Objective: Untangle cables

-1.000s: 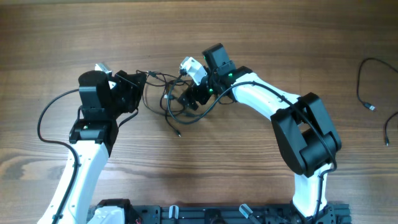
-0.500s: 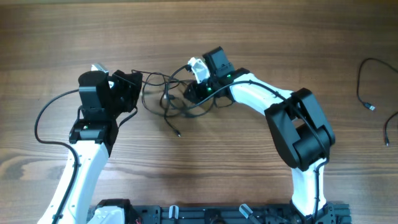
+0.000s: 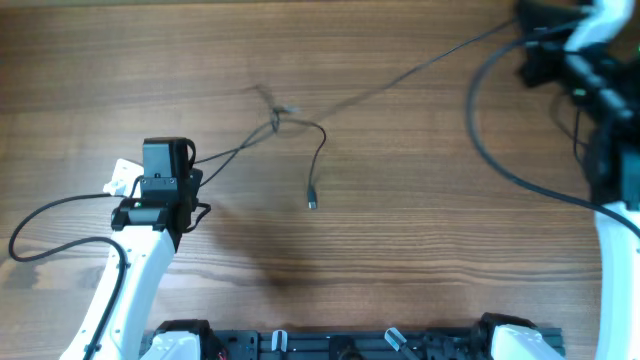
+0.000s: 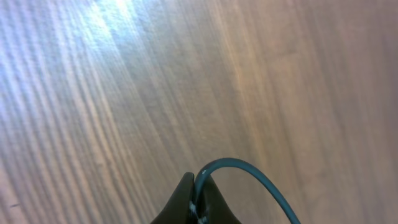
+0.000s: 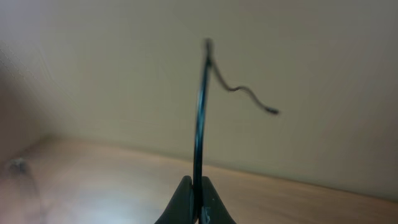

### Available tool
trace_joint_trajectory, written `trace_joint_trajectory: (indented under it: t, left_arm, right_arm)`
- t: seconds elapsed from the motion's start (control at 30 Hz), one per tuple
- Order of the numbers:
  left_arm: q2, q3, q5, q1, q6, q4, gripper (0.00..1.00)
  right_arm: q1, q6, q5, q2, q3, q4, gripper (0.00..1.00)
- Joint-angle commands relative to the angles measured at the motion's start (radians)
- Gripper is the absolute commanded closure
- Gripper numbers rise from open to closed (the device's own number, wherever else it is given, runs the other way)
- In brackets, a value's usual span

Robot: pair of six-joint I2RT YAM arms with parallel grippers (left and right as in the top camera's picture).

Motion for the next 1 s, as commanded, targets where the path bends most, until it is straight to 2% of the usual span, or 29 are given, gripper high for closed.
trace_joint_trajectory:
  t: [0.0,0.17,0.27,0.37,0.43,0.5,0.57,0.63,0.77,0.87,0.97]
  left_arm:
    - [0.046,-0.003,-0.12,0.006,0.011,-0.045,0.96]
    - [0.106,-0.003,-0.122,0.006,0.011,-0.052,0.96]
    - [0.127,-0.003,-0.229,0.018,0.011,-0.106,0.96]
    - [0.127,-0.003,-0.333,0.112,0.011,-0.152,0.96]
    - [0.127,-0.003,-0.333,0.219,0.011,-0.15,0.96]
    - [0.127,-0.003,-0.286,0.323,0.013,-0.143,0.96]
    - [0.127,-0.003,-0.111,0.429,0.122,-0.091,0.96]
    - [0.127,-0.003,0.021,0.465,0.198,-0.06,0.96]
    - [0.127,-0.003,0.189,0.423,0.218,-0.026,0.96]
    - [0.127,-0.003,0.25,0.336,0.218,-0.02,0.96]
    - [0.127,-0.003,0.249,0.223,0.214,-0.019,0.96]
  right_arm:
    - [-0.159,0.005,0.193,0.024,-0.006,0.002,0.96]
    - [-0.27,0.005,0.197,0.134,-0.006,0.027,0.96]
    - [-0.29,0.005,0.209,0.189,-0.006,0.028,0.96]
    - [-0.29,0.006,0.411,0.192,-0.006,0.027,0.96]
    - [-0.291,0.023,0.572,0.192,-0.006,0.007,0.96]
    - [-0.303,0.066,0.597,0.192,-0.006,-0.014,0.95]
    - [-0.308,0.118,0.587,0.192,-0.006,-0.017,0.96]
    - [-0.308,0.096,0.45,0.192,-0.006,-0.005,0.96]
    - [-0.308,0.032,0.15,0.192,-0.006,0.104,0.96]
    - [-0.308,0.027,0.132,0.193,0.018,0.189,0.96]
    - [-0.308,-0.023,0.15,0.231,0.139,0.199,0.96]
